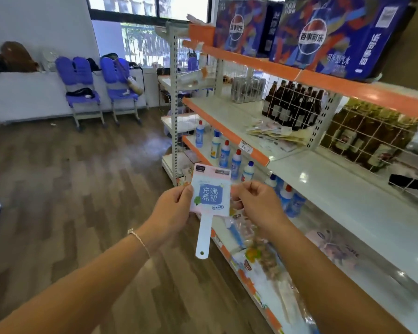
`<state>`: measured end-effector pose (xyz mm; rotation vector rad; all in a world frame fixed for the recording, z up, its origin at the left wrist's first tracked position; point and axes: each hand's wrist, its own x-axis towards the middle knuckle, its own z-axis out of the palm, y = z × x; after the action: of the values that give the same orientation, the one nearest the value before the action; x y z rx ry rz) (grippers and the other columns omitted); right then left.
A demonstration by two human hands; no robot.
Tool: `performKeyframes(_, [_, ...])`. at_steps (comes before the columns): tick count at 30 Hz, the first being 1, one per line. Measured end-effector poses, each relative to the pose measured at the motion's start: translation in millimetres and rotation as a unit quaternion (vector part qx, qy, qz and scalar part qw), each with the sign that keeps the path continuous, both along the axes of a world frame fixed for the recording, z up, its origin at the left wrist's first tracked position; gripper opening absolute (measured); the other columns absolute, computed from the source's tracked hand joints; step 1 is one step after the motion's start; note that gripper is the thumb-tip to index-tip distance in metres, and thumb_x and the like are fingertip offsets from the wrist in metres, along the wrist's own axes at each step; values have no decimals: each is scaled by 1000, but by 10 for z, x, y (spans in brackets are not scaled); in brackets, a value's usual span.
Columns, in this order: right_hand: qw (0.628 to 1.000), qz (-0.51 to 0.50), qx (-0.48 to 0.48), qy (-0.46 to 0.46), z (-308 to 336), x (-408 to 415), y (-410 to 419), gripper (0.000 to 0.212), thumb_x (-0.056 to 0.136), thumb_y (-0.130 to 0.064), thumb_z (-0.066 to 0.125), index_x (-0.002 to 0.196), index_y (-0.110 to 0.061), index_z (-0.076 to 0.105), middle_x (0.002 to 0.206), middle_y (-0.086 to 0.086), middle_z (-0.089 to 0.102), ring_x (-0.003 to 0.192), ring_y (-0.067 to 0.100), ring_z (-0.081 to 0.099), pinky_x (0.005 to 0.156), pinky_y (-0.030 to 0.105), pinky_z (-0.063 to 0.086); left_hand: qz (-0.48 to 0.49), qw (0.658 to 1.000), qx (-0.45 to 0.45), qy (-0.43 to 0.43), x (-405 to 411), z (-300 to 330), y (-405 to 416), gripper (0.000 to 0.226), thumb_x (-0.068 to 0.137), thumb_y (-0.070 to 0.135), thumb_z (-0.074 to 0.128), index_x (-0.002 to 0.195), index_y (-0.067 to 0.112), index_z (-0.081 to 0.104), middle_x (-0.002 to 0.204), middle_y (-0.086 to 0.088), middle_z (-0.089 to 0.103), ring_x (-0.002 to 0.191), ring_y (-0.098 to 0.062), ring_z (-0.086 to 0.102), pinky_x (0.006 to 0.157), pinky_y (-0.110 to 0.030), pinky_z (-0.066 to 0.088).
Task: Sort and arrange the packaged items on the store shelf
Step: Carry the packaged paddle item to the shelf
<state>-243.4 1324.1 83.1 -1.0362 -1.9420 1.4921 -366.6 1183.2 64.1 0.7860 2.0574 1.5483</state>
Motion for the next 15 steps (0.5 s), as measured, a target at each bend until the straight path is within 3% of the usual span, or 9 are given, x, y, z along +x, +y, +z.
performKeyframes(6, [998, 15, 46, -39, -183, -612, 505, 16, 95, -26, 59, 85, -17, 67, 79, 1, 71, 69, 13, 66, 56, 27, 48, 45, 998, -17, -27, -759, -204, 392, 44, 103, 31, 40, 90, -5, 62, 63, -5, 60, 52, -16, 51, 53, -32, 44])
performKeyframes(11, [995, 20, 63, -68, -346, -1222, 821, 11, 96, -26, 59, 88, -21, 65, 80, 1, 71, 70, 12, 66, 58, 24, 51, 37, 998, -16, -55, -1486, -387, 767, 42, 103, 31, 40, 88, 0, 64, 53, 4, 60, 50, -14, 50, 51, -31, 43])
performKeyframes(15, [995, 7, 65, -81, -366, -1841, 1139, 10, 95, -28, 59, 90, -22, 66, 81, 1, 71, 71, 11, 65, 58, 26, 53, 18, 998, -8, -58, -2199, -463, 1196, 44, 103, 30, 41, 88, -7, 61, 58, -3, 59, 48, -14, 49, 52, -31, 41])
